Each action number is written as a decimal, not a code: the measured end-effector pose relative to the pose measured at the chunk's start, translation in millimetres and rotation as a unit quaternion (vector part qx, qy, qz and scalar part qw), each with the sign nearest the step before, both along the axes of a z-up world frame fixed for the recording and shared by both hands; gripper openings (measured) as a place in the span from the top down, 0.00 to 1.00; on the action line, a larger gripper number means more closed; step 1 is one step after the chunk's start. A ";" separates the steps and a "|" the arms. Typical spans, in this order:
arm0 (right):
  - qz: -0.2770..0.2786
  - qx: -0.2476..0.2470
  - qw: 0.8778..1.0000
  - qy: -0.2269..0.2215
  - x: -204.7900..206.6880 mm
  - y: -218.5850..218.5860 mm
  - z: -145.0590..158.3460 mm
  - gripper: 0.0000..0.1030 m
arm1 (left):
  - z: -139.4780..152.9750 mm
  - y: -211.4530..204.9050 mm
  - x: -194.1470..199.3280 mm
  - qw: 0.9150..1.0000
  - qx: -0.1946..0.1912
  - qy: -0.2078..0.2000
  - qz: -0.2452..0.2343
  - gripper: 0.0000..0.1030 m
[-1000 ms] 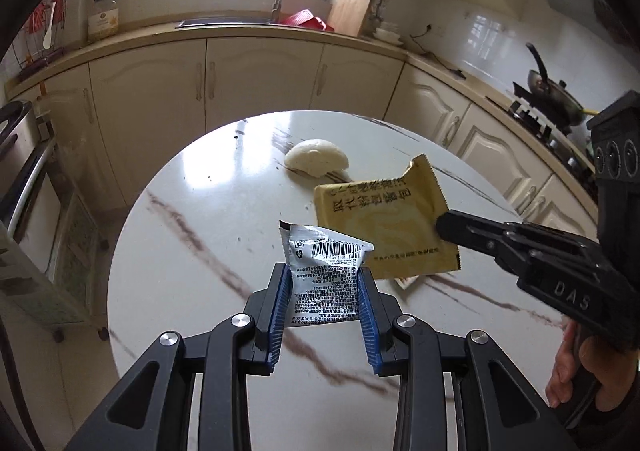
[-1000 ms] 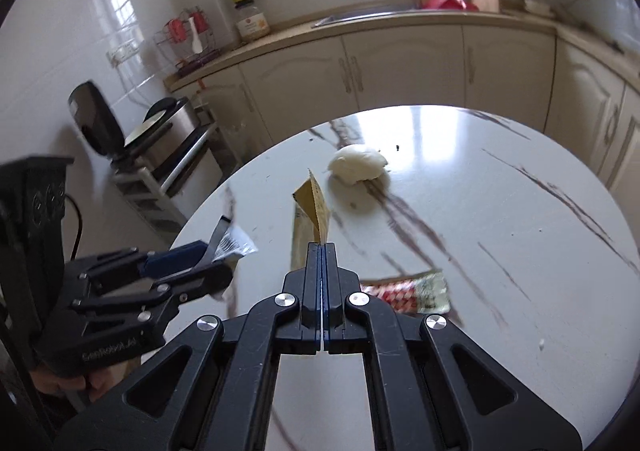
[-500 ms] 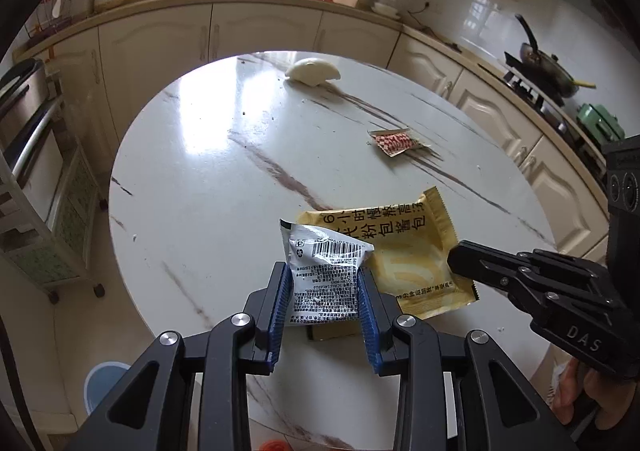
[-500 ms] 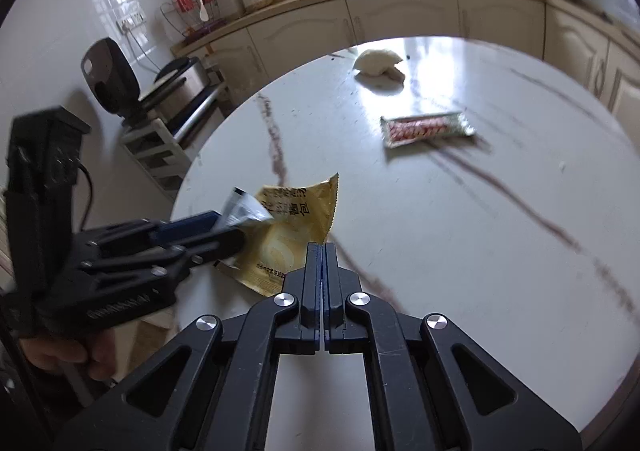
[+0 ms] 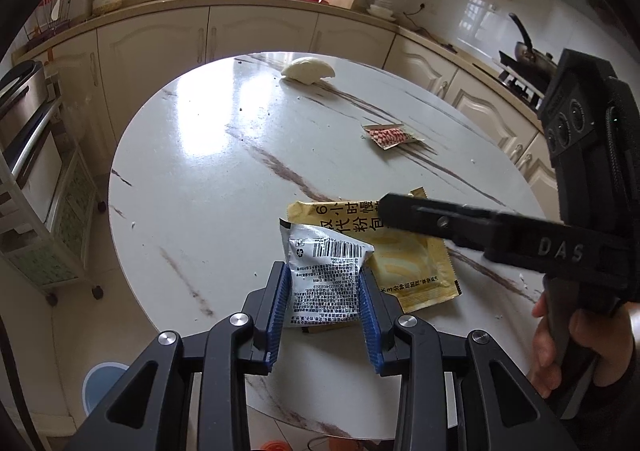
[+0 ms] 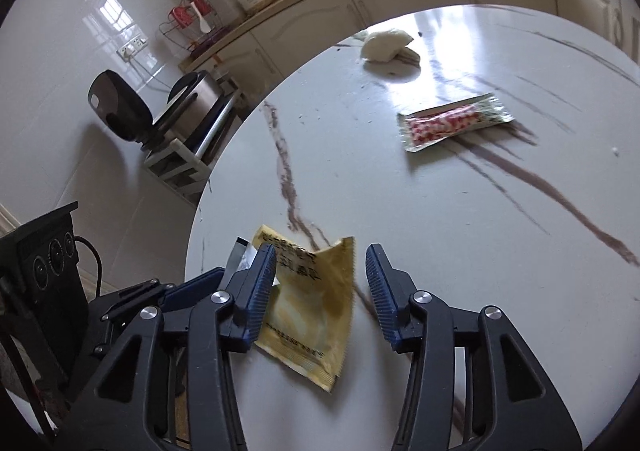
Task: Collect trash
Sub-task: 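Carry the foil packet and yellow packet over the blue bucket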
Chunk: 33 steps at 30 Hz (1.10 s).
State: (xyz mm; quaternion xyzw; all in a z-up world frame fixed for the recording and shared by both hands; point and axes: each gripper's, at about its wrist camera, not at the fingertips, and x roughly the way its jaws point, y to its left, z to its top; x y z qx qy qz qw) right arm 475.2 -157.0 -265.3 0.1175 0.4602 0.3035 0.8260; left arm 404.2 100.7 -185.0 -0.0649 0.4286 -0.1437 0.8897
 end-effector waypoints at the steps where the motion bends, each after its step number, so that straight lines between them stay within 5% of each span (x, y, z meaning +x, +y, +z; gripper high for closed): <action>1: 0.004 -0.001 1.000 -0.002 -1.5 4.0 -0.9 0.61 | 0.1 0.0 -0.1 1.000 0.000 0.000 0.000 0.70; 4: 0.001 -0.041 0.999 -0.033 -10.9 15.1 -0.8 0.75 | 0.0 0.3 0.1 1.000 0.001 -0.001 -0.001 0.70; 10: -0.001 -0.082 0.991 -0.102 -35.2 17.6 13.1 0.85 | 0.9 5.0 -3.9 1.000 -0.016 -0.008 0.011 0.70; 20: -0.020 -0.098 0.976 -0.195 -75.7 22.8 78.6 0.87 | 29.2 26.5 -45.3 0.997 -0.036 -0.061 0.027 0.71; 27: 0.035 -0.089 0.972 -0.216 -99.4 80.4 102.3 0.87 | 34.9 95.3 -107.9 0.991 -0.051 -0.091 0.087 0.71; 33: 0.113 -0.086 0.967 -0.213 -120.5 167.5 86.9 0.87 | 10.6 173.3 -161.6 0.981 -0.056 -0.077 0.170 0.71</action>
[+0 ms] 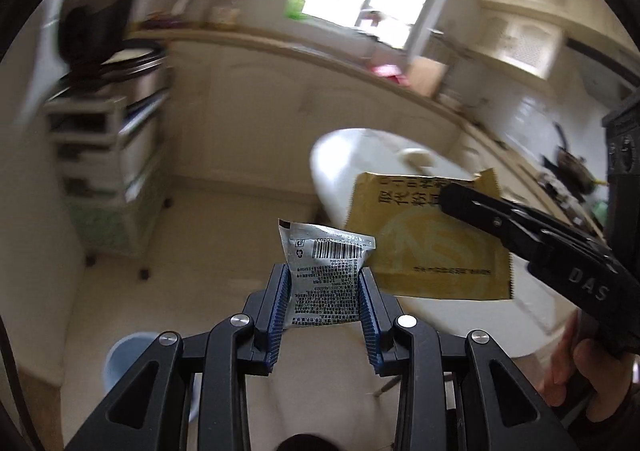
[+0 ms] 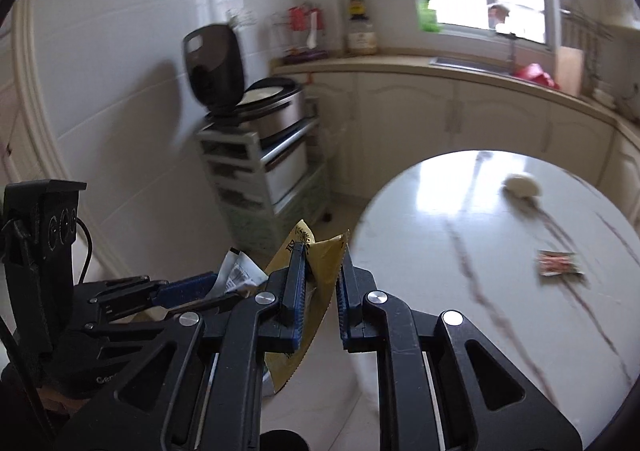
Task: Collect trash
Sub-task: 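Carry the foil packet and yellow packet over the blue bucket, then open both tools to drop the packets into the bucket, then bring both open tools back over the table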
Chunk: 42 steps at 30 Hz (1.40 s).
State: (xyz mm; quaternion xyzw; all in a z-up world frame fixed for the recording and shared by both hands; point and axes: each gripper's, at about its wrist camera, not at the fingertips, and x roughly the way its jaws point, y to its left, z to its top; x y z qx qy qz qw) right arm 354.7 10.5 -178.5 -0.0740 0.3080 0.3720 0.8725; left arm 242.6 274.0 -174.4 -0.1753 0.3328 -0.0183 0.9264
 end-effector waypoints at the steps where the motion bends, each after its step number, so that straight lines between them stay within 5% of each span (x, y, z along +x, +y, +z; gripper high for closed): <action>1: 0.010 -0.003 1.000 0.003 -2.3 13.6 -4.4 0.87 | -7.7 15.6 -7.8 1.000 -0.006 0.008 0.018 0.71; 8: 0.080 -0.045 0.995 0.033 -16.3 117.0 -56.3 0.87 | -72.5 95.1 -46.2 0.989 -0.037 0.087 0.111 0.71; 17: 0.123 -0.107 0.983 0.089 -16.1 201.3 -136.0 0.87 | -147.1 149.6 -46.8 0.968 -0.097 0.170 0.158 0.70; 23: 0.133 -0.137 0.975 0.117 -13.5 232.5 -180.7 0.87 | -177.5 197.5 -28.9 0.946 -0.164 0.204 0.191 0.61; 25: 0.134 -0.144 0.972 0.128 -12.0 242.0 -194.1 0.87 | -185.7 205.4 -26.2 0.938 -0.168 0.222 0.204 0.46; 27: 0.134 -0.151 0.970 0.136 -14.1 246.3 -204.4 0.87 | -190.9 219.8 -19.2 0.930 -0.171 0.238 0.221 0.34; 33: 0.135 -0.155 0.966 0.157 -16.7 257.4 -220.7 0.86 | -191.0 233.4 -12.1 0.909 -0.193 0.263 0.260 0.33; 38: 0.128 -0.141 0.967 0.168 -17.2 258.9 -220.2 0.62 | -170.6 227.2 -24.4 0.911 -0.189 0.249 0.268 0.33; 42: 0.124 -0.130 0.970 0.162 -19.5 253.8 -209.4 0.61 | -155.2 214.8 -44.1 0.915 -0.184 0.237 0.270 0.33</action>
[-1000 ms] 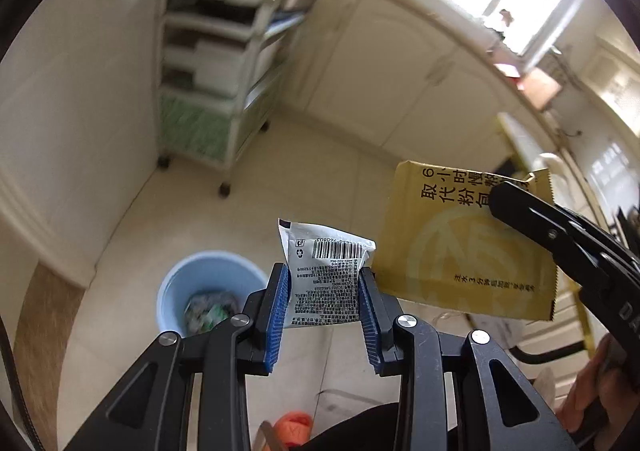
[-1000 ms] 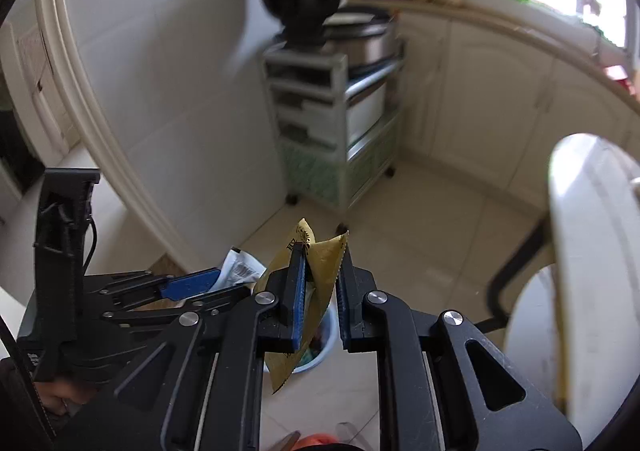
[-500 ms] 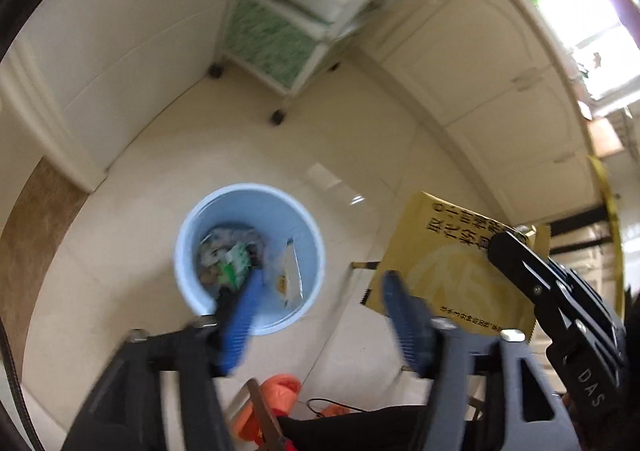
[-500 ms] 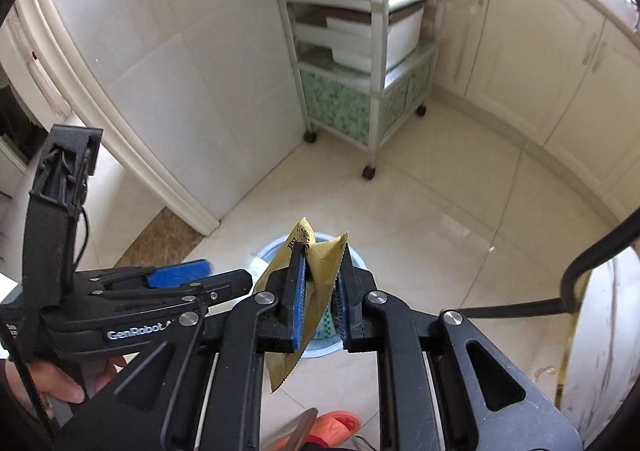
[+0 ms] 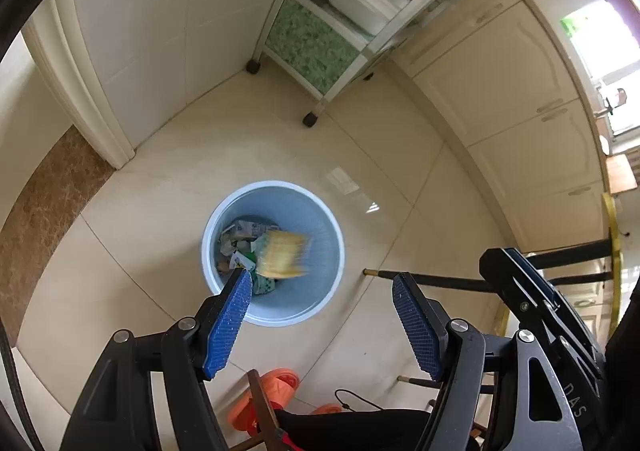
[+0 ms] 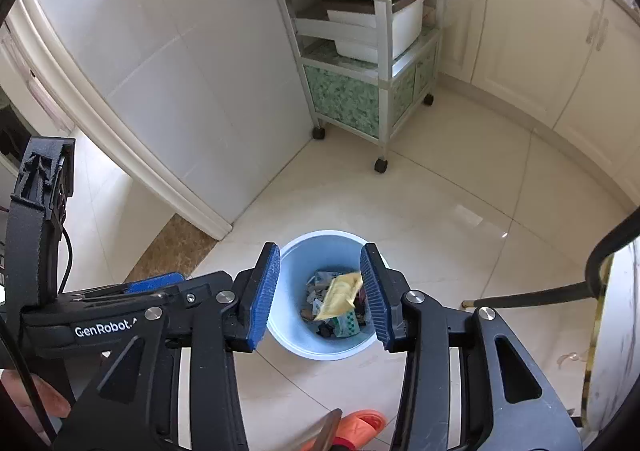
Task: Collect trash
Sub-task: 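Bring both open tools back over the table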
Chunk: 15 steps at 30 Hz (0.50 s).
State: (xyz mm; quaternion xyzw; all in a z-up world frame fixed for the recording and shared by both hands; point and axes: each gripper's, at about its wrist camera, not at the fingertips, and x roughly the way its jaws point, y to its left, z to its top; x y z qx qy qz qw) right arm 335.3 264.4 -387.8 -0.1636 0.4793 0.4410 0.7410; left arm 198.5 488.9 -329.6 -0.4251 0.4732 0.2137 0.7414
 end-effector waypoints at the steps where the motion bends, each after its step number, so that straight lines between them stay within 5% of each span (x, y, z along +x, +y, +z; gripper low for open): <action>1: -0.002 0.002 1.000 -0.005 -0.3 -2.4 4.1 0.60 | 5.5 -2.3 0.5 1.000 0.003 -0.005 -0.002 0.33; 9: -0.044 0.040 0.996 -0.066 2.9 -58.0 70.5 0.44 | 53.7 -41.9 -7.1 0.997 0.053 -0.045 -0.028 0.33; 11: -0.059 0.053 0.993 -0.090 2.7 -78.5 92.8 0.34 | 77.0 -59.6 -7.0 0.994 0.077 -0.061 -0.042 0.33; 15: -0.096 0.088 0.983 -0.128 4.3 -132.9 144.6 0.31 | 119.2 -106.5 3.0 0.984 0.126 -0.098 -0.082 0.33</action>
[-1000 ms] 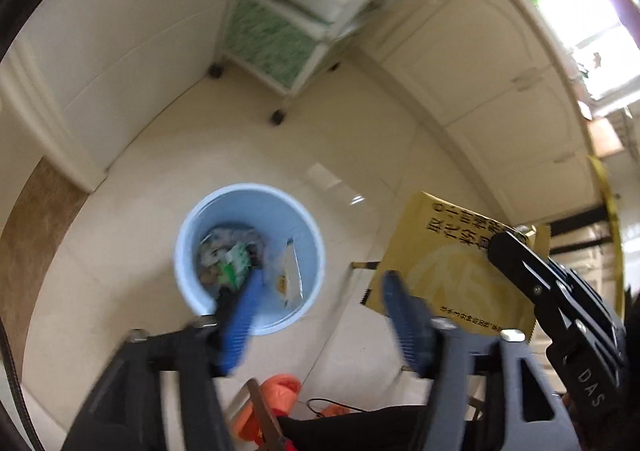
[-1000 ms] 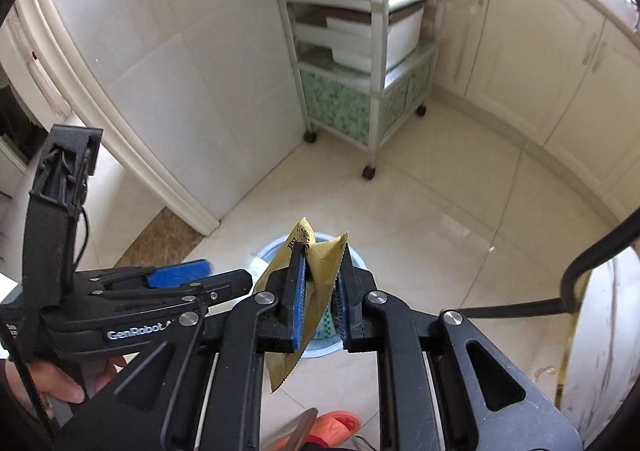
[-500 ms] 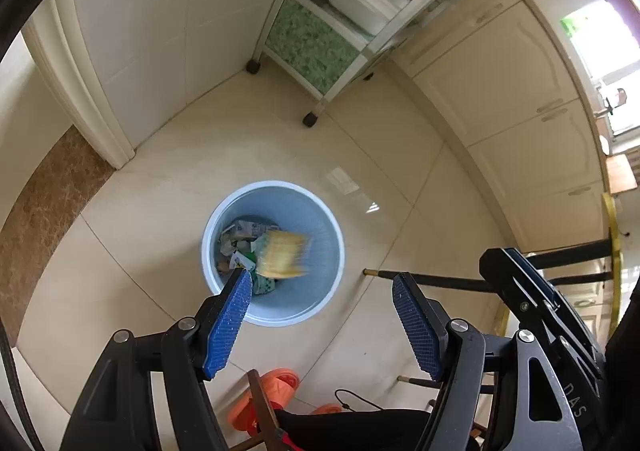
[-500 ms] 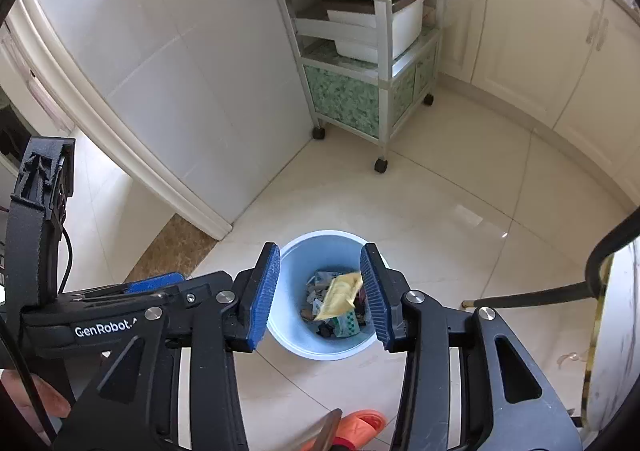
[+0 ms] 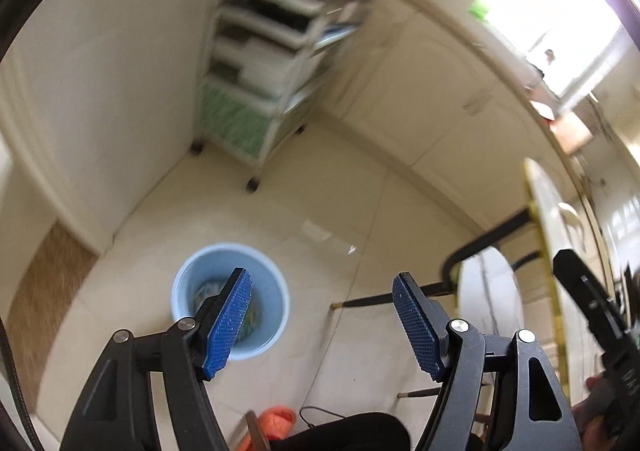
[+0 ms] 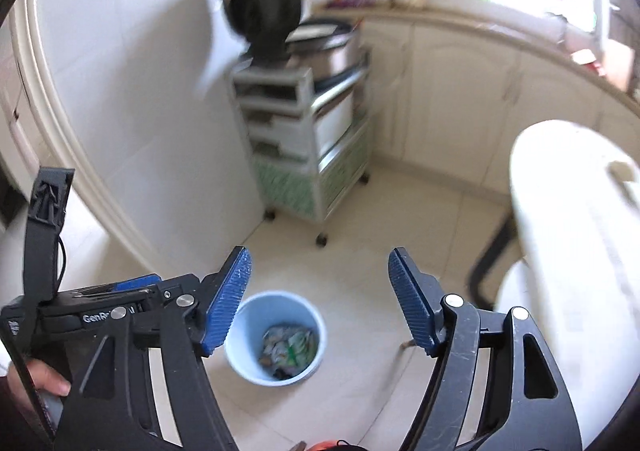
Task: Collect trash
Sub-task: 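Bring both open tools back over the table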
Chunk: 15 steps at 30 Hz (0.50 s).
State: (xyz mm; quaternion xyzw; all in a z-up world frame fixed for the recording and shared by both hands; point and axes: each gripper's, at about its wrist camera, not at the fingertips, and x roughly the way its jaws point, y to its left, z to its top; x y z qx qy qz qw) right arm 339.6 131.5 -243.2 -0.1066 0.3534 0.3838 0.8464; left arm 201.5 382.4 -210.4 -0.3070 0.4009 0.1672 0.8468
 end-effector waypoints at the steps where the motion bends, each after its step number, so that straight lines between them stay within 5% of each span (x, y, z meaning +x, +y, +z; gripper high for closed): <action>1: -0.011 0.006 1.000 -0.008 1.1 -13.6 10.5 0.21 | 13.2 -17.0 5.2 1.000 0.013 -0.013 -0.016 0.31; 2: -0.026 0.013 0.999 -0.019 2.4 -31.1 22.7 0.13 | 21.6 -31.7 6.1 0.999 0.020 -0.021 -0.028 0.30; 8: -0.108 0.043 0.991 -0.063 15.0 -131.8 75.8 0.08 | 74.7 -132.2 38.3 0.987 0.069 -0.074 -0.126 0.23; 11: -0.147 0.053 0.985 -0.071 27.7 -182.2 90.9 0.07 | 92.2 -185.9 64.1 0.975 0.094 -0.091 -0.180 0.22; 15: -0.208 0.037 0.974 -0.077 48.3 -240.2 98.9 0.01 | 104.5 -262.9 104.9 0.949 0.123 -0.106 -0.272 0.19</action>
